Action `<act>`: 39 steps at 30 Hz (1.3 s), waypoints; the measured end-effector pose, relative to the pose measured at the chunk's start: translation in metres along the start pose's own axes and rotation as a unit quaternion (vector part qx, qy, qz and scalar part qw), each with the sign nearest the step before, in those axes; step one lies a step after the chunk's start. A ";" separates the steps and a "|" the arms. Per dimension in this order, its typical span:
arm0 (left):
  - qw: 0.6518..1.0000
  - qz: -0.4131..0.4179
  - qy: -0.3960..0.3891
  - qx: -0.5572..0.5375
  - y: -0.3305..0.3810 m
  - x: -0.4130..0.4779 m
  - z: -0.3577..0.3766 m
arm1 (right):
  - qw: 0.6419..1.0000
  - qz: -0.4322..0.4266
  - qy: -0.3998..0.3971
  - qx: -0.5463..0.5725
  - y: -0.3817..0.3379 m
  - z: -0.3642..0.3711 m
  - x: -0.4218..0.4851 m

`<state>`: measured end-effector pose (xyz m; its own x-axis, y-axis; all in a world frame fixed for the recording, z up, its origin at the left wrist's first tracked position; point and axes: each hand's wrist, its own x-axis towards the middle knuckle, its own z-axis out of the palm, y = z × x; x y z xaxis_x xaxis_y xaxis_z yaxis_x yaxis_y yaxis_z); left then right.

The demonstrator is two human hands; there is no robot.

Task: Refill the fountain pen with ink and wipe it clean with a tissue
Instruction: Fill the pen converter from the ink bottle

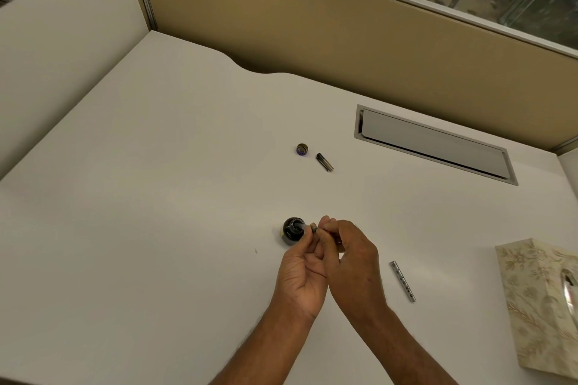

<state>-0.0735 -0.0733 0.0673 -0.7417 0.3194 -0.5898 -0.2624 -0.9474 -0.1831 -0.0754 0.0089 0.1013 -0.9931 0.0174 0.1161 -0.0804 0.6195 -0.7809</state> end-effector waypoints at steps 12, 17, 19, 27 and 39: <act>0.999 0.023 0.007 0.042 -0.002 -0.003 -0.003 | 1.000 0.013 0.014 0.023 -0.001 -0.008 -0.009; 0.998 0.032 0.016 0.059 0.000 -0.001 -0.007 | 0.999 0.020 0.032 0.032 -0.002 -0.009 -0.014; 0.996 0.033 0.028 0.073 0.000 0.000 -0.009 | 0.998 0.029 0.041 0.036 -0.003 -0.010 -0.017; 0.990 0.048 0.049 0.119 -0.001 -0.004 -0.007 | 0.986 0.126 0.067 0.083 0.005 -0.006 -0.032; 0.985 0.050 0.054 0.157 -0.003 -0.012 -0.014 | 0.976 0.181 0.074 0.097 0.005 -0.006 -0.045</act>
<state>-0.0552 -0.0746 0.0639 -0.7076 0.2056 -0.6761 -0.3821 -0.9161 0.1214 -0.0308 0.0157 0.0959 -0.9374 0.3296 -0.1125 0.2441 0.3915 -0.8872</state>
